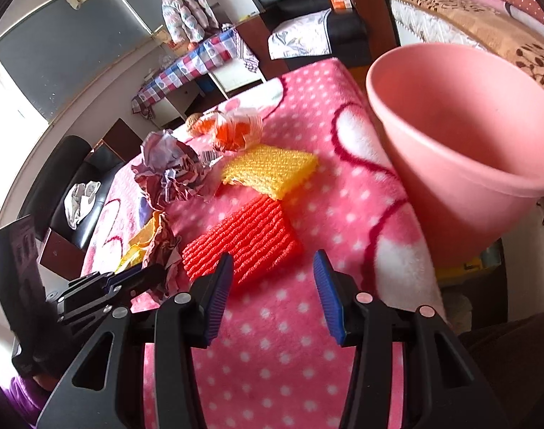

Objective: Collect trash
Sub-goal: 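Grasp the pink wrapper with the left gripper while the right gripper grasps the red mesh net, then carry both items over the bucket and open both grippers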

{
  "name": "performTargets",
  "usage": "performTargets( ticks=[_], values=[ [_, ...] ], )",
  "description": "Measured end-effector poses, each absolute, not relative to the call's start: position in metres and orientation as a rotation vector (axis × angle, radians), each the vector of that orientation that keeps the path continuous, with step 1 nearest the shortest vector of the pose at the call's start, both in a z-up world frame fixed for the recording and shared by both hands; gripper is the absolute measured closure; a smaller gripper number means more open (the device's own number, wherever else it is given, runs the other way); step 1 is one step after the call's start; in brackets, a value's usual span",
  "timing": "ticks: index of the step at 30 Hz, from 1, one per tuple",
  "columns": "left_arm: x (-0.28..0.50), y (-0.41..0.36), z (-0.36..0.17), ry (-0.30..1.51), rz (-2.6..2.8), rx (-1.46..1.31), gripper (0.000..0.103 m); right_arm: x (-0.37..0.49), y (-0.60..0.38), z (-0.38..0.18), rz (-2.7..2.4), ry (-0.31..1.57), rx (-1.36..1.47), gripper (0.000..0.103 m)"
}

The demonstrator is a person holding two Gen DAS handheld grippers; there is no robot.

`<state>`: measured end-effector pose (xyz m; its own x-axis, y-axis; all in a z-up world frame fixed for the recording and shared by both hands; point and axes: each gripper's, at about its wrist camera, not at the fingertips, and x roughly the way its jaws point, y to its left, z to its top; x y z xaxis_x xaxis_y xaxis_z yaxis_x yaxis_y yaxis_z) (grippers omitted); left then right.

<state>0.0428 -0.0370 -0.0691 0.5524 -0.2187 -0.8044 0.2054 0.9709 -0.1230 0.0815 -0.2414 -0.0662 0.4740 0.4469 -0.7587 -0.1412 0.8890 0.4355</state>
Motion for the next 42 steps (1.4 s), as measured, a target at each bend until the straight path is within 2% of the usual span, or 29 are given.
performTargets(
  ticks=[9, 14, 16, 29, 42],
  values=[
    [0.04, -0.034, -0.071, 0.939, -0.266, -0.027, 0.091, 0.089, -0.226, -0.074, 0.327, 1.008, 0.256, 0.056],
    [0.04, -0.033, -0.07, 0.937, -0.269, -0.029, 0.092, 0.087, -0.221, -0.073, 0.355, 1.006, 0.245, 0.088],
    [0.039, -0.032, -0.069, 0.935, -0.27, -0.035, 0.092, 0.085, -0.222, -0.069, 0.362, 0.991, 0.245, 0.091],
    [0.021, -0.029, -0.025, 0.83, -0.299, -0.051, 0.092, 0.064, -0.236, -0.017, 0.413, 0.831, 0.261, 0.093],
    [0.023, -0.073, 0.023, 0.714, -0.386, -0.047, 0.092, 0.06, -0.295, 0.027, 0.251, 0.669, 0.282, 0.093]
  ],
)
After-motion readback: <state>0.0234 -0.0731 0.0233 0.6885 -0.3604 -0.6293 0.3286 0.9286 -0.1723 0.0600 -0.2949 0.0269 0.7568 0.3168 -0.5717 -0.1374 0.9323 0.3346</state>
